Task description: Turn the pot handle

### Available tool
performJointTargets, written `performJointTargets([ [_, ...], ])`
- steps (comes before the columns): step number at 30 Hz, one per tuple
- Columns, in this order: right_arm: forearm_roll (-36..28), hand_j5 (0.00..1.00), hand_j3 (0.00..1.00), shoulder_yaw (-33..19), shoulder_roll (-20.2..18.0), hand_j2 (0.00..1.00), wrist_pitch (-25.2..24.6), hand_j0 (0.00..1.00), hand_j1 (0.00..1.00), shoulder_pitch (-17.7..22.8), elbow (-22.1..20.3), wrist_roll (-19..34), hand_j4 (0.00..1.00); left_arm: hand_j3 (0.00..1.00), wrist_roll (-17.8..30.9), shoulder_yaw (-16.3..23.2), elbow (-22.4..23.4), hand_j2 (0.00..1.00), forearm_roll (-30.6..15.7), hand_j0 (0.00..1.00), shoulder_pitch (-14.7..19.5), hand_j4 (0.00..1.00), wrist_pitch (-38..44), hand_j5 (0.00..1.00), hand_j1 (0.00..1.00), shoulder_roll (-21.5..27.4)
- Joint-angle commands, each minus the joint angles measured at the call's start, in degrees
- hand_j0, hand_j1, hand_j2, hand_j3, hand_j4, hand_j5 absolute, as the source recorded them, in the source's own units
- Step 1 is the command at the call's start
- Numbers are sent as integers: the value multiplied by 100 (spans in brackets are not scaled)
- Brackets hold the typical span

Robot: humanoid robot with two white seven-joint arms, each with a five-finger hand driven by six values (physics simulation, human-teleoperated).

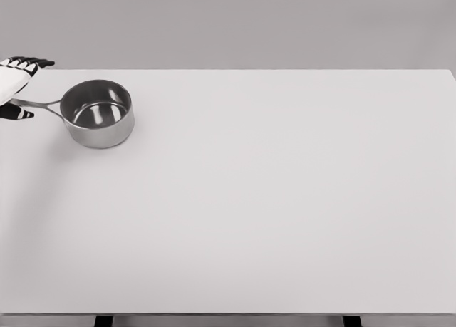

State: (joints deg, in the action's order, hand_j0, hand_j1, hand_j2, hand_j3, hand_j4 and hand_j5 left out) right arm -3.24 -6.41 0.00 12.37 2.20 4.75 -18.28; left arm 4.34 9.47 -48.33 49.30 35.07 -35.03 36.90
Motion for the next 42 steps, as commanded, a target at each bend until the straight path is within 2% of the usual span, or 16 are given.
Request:
performJointTargets([
  [1,-9,100,100,-1,0,100,2,100,100,0,0,0,100,100,-4,-7,34,100,9,100,0,100,3,100,100,-25],
  [9,-1,100,100,-1,0,100,2,100,100,0,0,0,100,100,-4,2,166,100,53,100,61,100,3,100,100,-33],
  [12,-1,100,100,-1,0,100,2,100,100,0,0,0,100,100,-4,2,342,100,115,100,88,100,3,100,100,-25],
  [42,-1,100,100,-1,0,100,2,100,100,0,0,0,100,100,-4,28,553,100,510,100,299,100,3,100,100,-148],
])
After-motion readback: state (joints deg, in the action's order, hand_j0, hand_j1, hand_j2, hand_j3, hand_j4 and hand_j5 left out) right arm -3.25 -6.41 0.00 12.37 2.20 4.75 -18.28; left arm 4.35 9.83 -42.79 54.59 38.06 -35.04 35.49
